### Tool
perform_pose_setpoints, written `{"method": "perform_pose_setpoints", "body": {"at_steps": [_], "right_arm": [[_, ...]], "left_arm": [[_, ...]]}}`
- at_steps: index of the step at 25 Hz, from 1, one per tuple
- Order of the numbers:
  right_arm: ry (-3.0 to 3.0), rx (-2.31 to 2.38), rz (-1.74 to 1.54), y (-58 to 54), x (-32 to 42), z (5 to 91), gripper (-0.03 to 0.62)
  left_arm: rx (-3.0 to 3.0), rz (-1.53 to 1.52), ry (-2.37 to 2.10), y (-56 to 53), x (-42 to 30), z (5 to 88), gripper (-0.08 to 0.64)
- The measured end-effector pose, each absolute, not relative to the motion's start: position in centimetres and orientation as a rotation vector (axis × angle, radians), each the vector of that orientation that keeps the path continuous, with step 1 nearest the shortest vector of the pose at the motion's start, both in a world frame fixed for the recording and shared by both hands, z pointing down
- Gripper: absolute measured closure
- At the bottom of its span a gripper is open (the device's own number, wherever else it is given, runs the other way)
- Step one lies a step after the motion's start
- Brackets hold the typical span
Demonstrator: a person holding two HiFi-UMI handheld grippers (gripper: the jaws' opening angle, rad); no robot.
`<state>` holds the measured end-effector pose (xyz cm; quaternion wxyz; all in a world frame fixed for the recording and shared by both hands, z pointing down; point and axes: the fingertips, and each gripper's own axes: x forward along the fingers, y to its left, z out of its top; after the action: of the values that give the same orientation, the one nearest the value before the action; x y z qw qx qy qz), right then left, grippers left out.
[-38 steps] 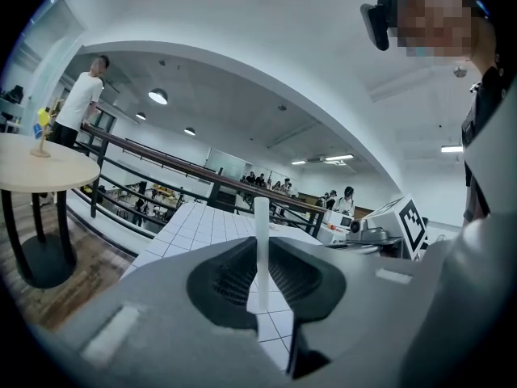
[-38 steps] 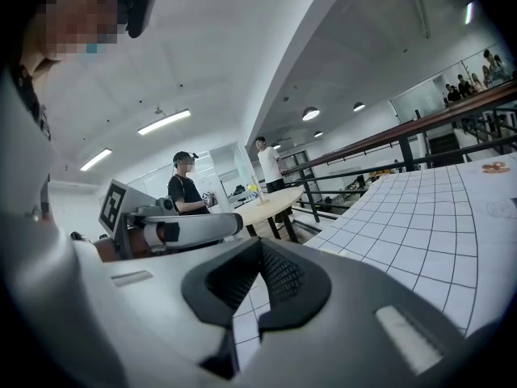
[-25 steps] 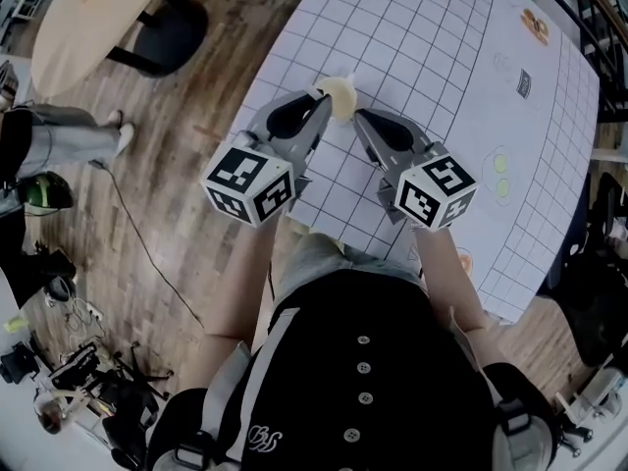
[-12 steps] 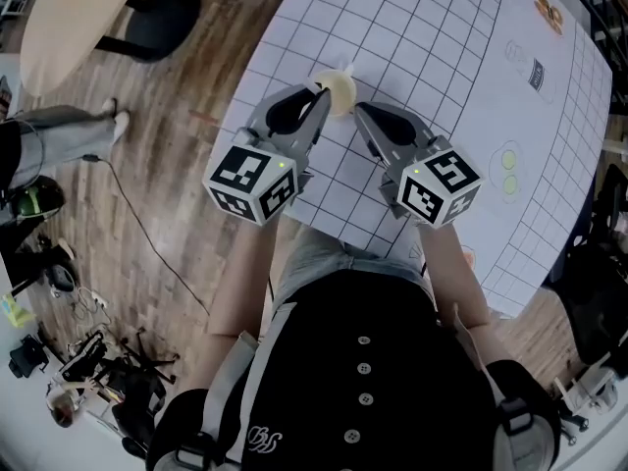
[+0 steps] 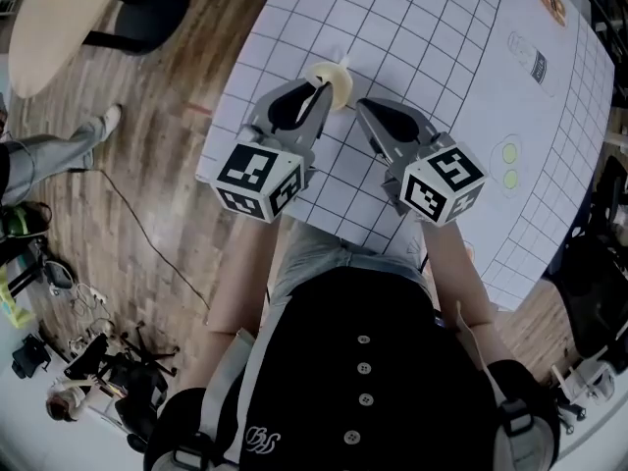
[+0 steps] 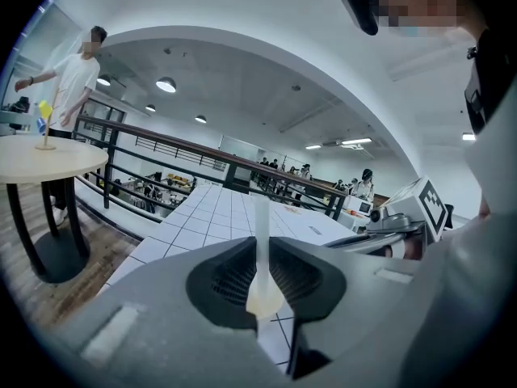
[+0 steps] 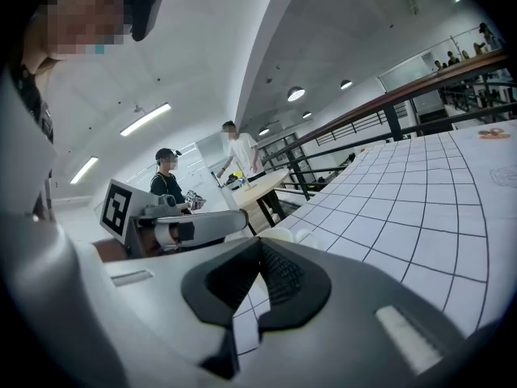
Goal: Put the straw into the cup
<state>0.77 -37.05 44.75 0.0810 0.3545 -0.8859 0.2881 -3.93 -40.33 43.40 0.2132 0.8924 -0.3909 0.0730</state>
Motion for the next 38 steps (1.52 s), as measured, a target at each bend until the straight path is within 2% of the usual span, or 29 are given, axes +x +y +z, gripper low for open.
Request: {"method": "perform_pose_setpoints", "body": {"at_steps": [23, 38], "right_arm": [[-2.625, 1.026, 0.930, -36.0, 0.5, 46.6, 0.592], [-2.622, 1.039, 0.928, -36.2, 0.9, 46.6, 0.592]], "left_arm": [[2.499, 0.566, -1.141, -39.2, -3.2, 48.0, 0.508], [2.493, 0.577, -1.146, -38.9, -3.1, 48.3, 0.491]]}}
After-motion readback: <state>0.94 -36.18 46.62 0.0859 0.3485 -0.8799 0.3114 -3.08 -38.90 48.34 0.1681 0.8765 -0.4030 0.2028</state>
